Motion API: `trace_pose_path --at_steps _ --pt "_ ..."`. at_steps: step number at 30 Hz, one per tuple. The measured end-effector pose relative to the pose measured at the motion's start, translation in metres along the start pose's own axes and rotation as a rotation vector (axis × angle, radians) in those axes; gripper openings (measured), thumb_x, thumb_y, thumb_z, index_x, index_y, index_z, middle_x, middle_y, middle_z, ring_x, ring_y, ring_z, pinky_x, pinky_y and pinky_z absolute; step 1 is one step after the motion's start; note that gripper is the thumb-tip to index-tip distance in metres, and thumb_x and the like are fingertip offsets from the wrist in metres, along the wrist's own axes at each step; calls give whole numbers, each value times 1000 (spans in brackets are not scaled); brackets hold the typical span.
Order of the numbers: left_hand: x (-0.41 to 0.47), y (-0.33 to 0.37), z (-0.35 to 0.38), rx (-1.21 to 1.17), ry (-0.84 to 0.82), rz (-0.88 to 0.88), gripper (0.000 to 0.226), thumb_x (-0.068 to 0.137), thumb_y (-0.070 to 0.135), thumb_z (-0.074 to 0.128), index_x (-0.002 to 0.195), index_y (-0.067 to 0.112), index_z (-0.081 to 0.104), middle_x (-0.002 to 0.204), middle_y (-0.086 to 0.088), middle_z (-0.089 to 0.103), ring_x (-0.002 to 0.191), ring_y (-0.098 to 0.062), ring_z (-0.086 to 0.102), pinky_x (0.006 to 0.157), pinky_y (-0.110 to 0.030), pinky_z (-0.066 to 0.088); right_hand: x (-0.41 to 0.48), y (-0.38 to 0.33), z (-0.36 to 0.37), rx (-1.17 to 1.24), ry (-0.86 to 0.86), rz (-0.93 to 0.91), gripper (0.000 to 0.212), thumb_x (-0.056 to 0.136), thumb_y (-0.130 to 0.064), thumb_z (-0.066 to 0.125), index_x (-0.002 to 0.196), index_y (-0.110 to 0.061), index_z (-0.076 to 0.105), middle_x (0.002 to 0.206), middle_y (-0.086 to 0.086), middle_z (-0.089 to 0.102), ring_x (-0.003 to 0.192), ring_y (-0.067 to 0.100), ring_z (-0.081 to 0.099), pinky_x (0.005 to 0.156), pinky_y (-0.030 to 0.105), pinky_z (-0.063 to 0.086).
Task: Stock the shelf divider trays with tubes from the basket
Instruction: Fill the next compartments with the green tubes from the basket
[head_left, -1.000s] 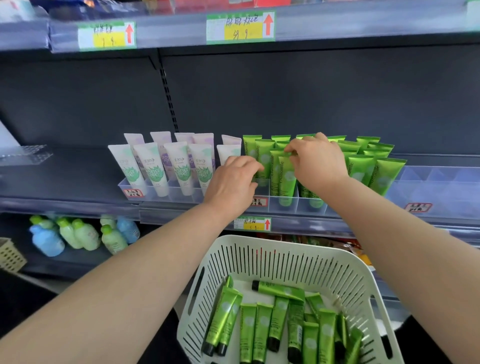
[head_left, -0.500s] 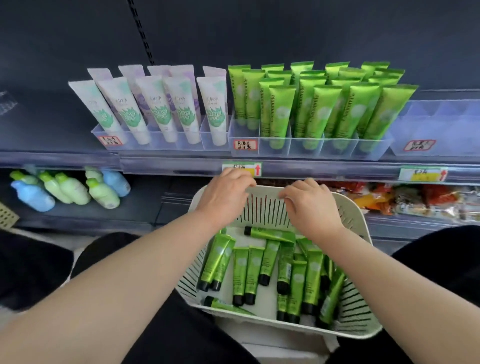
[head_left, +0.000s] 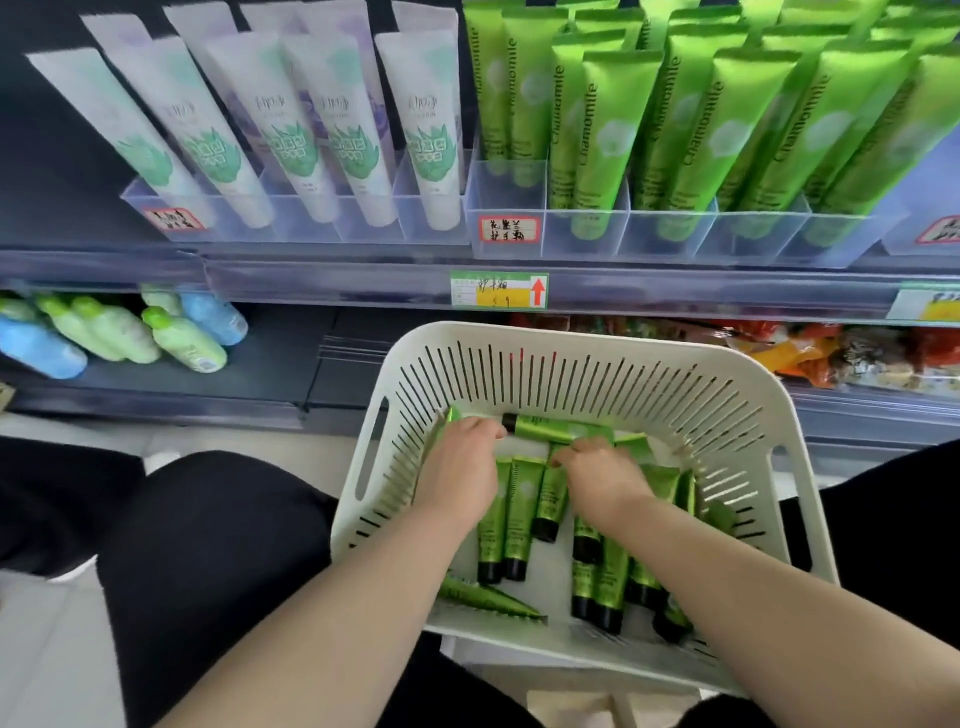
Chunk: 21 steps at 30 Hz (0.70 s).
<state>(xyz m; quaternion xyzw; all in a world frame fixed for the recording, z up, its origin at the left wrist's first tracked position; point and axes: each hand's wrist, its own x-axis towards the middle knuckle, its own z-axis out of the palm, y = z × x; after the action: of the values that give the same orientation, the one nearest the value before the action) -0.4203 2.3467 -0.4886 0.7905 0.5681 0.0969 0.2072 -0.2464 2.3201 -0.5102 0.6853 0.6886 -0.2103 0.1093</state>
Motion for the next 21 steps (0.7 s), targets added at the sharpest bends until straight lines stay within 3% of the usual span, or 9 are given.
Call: trace_pose_path --at_steps 3,7,13,15,18,21 --pt "3 0 4 22 -40 38 42 91 3 57 129 20 55 133 3 54 121 -13 49 96 -26 42 9 -1 10 -104 -66 4 43 90 -20 52 132 -21 43 132 5 47 123 26 38 100 44 34" --pt "3 -2 9 -1 -60 42 41 92 2 56 129 18 55 133 1 54 121 -15 49 95 -28 42 8 -2 20 -176 -106 -48 45 95 -39 43 138 -26 41 136 1 44 126 24 36 102 47 29" --pt "7 -4 7 -46 -39 9 40 92 1 54 128 17 56 128 1 56 116 -14 50 90 -25 41 -16 -11 26 -363 -185 -208 34 92 -29 47 124 -31 57 121 0 55 117 24 40 94 45 30" --pt "7 -4 7 -51 -30 -1 40 91 1 54 127 17 56 127 1 56 116 -14 50 90 -25 41 -12 -13 21 -368 -138 -212 32 90 -21 49 119 -30 60 113 0 60 115 24 41 90 43 32" --pt "5 -3 8 -38 -31 -5 39 91 1 56 127 17 56 127 1 56 115 -15 50 90 -25 42 2 -7 15 -271 -47 -103 43 88 -17 51 129 -26 49 125 1 54 120 24 40 95 44 34" --pt "4 -2 9 -17 -49 11 39 91 1 56 127 17 56 127 1 57 116 -16 50 89 -27 43 6 -6 23 -243 -119 -41 51 91 -32 51 139 -22 36 135 4 47 126 26 35 104 48 28"
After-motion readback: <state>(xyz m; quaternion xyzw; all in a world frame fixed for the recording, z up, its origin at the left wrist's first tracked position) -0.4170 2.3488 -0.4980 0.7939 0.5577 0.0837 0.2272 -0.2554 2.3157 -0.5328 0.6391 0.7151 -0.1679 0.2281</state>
